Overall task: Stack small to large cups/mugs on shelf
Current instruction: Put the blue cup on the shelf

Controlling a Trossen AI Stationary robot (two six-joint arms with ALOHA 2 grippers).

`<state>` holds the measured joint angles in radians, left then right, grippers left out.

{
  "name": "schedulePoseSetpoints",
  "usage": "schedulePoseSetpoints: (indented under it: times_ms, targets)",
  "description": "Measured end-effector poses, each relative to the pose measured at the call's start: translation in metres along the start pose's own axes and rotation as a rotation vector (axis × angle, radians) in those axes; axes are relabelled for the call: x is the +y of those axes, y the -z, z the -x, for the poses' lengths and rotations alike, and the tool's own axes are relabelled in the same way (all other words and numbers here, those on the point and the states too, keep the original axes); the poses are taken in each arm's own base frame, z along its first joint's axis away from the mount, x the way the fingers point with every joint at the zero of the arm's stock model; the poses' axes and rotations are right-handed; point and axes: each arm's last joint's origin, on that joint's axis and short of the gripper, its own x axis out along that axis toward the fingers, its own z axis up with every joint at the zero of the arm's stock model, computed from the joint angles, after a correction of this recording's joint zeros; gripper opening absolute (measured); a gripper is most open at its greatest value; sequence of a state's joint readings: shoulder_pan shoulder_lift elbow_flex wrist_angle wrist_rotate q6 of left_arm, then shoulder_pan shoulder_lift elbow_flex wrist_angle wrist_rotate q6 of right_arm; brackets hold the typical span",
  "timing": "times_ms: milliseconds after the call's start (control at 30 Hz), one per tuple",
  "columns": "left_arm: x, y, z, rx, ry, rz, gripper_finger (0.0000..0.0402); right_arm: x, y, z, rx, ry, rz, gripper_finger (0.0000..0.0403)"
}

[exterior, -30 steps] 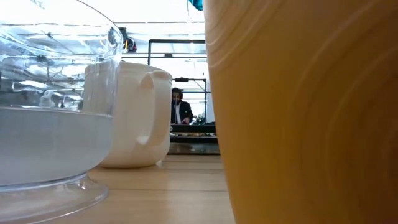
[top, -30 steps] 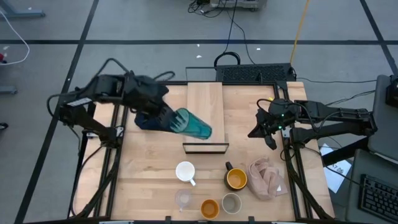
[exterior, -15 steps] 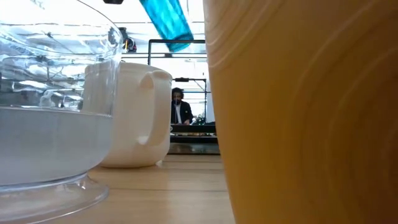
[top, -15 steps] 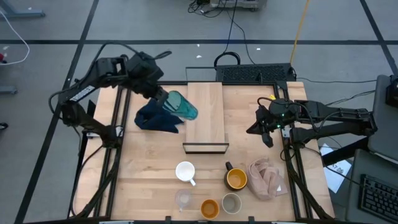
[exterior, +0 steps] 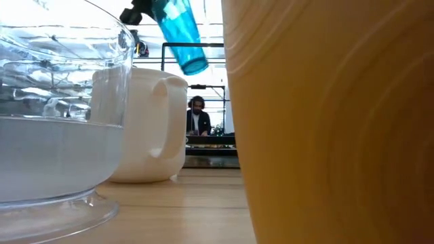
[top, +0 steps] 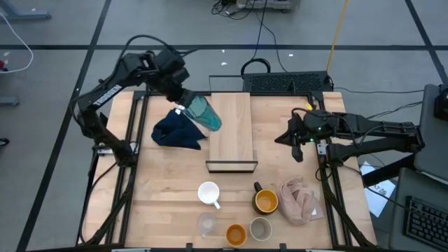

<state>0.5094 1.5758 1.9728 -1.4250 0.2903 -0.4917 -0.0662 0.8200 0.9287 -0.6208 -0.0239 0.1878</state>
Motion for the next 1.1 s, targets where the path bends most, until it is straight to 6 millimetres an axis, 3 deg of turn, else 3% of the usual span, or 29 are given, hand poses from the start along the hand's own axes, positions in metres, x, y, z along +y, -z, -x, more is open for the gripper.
schedulePoseSetpoints:
  times_ms: [233, 433, 600, 833, 967, 1100]
  targets:
    - [-0.033, -0.011, -0.007, 0.018, 0.175, -0.024, 0.0001, -0.002, -0.019, -0.005, -0.181, 0.069, 0.063, 0.0061]
    - [-0.068, -0.014, -0.017, 0.044, 0.289, -0.097, 0.0001, -0.004, -0.024, -0.015, -0.194, 0.07, 0.007, 0.0164]
    - [-0.081, -0.013, -0.028, 0.081, 0.308, -0.109, 0.0001, -0.004, -0.024, -0.021, -0.179, 0.061, -0.002, 0.0254]
    - [-0.087, -0.009, -0.033, 0.101, 0.309, -0.123, 0.0001, 0.007, -0.032, -0.023, -0.178, -0.291, -0.194, 0.0338]
    - [-0.089, -0.007, -0.033, 0.105, 0.305, -0.099, 0.0001, 0.019, -0.038, -0.029, -0.179, -0.459, -0.195, 0.0352]
    - [-0.097, -0.001, -0.036, 0.137, 0.331, -0.105, 0.0001, 0.029, -0.039, -0.035, -0.183, -0.504, -0.163, 0.0353]
